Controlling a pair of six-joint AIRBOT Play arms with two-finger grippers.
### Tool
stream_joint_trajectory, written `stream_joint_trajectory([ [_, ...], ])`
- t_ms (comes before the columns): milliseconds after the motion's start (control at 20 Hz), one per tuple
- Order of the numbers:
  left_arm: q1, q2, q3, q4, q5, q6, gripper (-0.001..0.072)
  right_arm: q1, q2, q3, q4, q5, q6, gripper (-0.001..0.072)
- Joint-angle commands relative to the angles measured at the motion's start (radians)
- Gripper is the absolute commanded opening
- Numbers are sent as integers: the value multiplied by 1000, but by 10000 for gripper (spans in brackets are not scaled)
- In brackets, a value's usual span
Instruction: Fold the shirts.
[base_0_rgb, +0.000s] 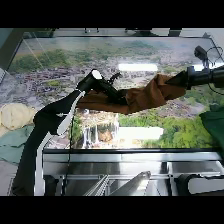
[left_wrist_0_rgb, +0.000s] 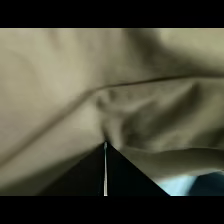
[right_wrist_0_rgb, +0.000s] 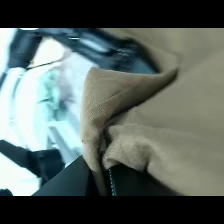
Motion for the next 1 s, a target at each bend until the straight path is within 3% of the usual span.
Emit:
stream_joint_trajectory([
  [0, 56, 93, 12, -400, -119, 160, 2, 128, 47, 1, 70, -105, 47, 23],
  [100, 135, 204, 10, -513, -201, 186, 3, 262, 45, 1, 62, -247, 51, 23],
  [250, 293, 401, -87, -569, -242, 257, 3, 510, -3, 12, 12, -560, 54, 24],
  [350, 391, 506, -172, -564, -234, 312, 3, 701, -118, 101, -149, -732, 155, 23],
  [450, 440, 575, -267, -563, -233, 344, 3, 871, -305, 288, -331, -805, 241, 35],
  [500, 451, 598, -317, -560, -233, 360, 3, 929, -401, 402, -351, -790, 260, 350],
  [550, 456, 613, -366, -560, -237, 372, 4, 968, -488, 522, -348, -764, 276, 526],
  [600, 456, 624, -414, -561, -245, 383, 4, 983, -542, 616, -348, -717, 289, 523],
  [650, 456, 633, -457, -561, -256, 391, 4, 978, -558, 669, -347, -658, 316, 469],
  [700, 456, 643, -500, -562, -274, 409, 3, 959, -538, 680, -332, -597, 316, 305],
  [800, 462, 652, -565, -562, -282, 440, 3, 882, -461, 678, -297, -415, 271, 256],
  [900, 473, 652, -607, -565, -294, 467, 3, 788, -365, 638, -307, -236, 259, 147],
  [950, 473, 652, -627, -570, -294, 477, 4, 731, -307, 584, -334, -179, 262, 148],
])
